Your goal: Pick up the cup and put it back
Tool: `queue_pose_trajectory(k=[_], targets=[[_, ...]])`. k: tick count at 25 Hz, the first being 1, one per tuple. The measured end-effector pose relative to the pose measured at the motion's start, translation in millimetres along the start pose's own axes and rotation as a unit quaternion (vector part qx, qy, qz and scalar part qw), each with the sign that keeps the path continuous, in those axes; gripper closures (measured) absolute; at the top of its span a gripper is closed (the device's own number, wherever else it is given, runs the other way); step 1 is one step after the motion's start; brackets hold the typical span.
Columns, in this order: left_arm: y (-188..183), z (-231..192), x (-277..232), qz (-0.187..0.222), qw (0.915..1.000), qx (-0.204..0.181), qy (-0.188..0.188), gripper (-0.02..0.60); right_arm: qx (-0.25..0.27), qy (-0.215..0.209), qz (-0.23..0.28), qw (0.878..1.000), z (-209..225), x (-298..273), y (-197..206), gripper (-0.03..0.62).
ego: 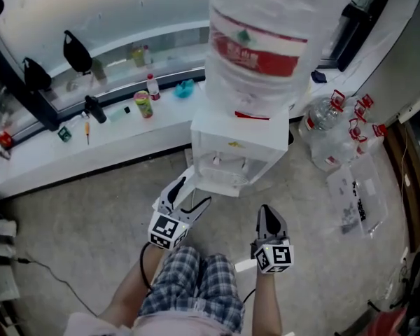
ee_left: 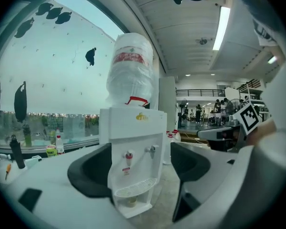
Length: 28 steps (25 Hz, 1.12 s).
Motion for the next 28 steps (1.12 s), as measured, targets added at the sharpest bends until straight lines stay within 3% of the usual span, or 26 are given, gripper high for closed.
queue_pose_trajectory(k=[19,23,28], targets=[[327.9,-19.5,-116.2,-0.012,0.9988,-0.014,0.045,0.207,0.001,-0.031,0.002,1.0,70.9,-93.9,327.1,0.577],[379.6,-29.7,-143.4,0.0,0.9989,-0.002,0.046,0.207,0.01,-0.037,0.001,0.999,90.9,-114.8,377.7,0.577],[440.3,-47.0,-173.3,0.008,0.999,-0.013,0.043,0.207,0.021,-0.059,0.005,0.998,106.2,-145.6,427.5,0.577]])
Point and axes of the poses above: the fingertips, and each gripper's own axes: x backward along the fingers, z to its right, y out of its underside, the point moved 5 cm from there along x, backward along the fingers, and after that the axes turned 2 degrees about z, right-handed, at the moved point
